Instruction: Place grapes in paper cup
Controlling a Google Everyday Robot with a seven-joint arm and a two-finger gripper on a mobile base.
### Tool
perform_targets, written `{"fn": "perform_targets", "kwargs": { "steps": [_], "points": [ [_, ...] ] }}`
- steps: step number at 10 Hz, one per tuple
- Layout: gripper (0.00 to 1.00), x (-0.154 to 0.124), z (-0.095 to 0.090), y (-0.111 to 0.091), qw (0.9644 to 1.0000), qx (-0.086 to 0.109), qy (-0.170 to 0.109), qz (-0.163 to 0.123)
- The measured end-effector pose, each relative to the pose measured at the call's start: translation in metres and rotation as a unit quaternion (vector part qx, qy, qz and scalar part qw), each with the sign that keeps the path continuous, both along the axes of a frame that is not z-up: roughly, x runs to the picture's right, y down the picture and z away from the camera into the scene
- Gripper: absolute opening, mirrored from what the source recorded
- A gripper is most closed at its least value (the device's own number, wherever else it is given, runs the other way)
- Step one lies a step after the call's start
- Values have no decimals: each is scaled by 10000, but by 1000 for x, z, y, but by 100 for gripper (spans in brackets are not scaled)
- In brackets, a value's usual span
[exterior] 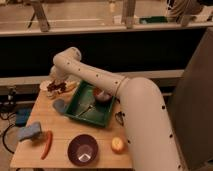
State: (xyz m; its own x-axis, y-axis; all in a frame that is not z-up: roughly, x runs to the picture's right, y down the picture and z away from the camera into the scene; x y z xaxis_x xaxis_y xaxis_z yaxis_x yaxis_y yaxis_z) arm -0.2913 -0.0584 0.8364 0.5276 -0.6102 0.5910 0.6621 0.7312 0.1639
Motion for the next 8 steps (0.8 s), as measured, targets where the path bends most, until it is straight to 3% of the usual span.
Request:
{"fn": "perform_targets", "kwargs": {
  "steps": [4,8],
  "points": [
    [5,-13,-1,-20,9992,284,-262,-31],
    [5,-32,-3,-32,9957,497,-784,0]
  ]
}}
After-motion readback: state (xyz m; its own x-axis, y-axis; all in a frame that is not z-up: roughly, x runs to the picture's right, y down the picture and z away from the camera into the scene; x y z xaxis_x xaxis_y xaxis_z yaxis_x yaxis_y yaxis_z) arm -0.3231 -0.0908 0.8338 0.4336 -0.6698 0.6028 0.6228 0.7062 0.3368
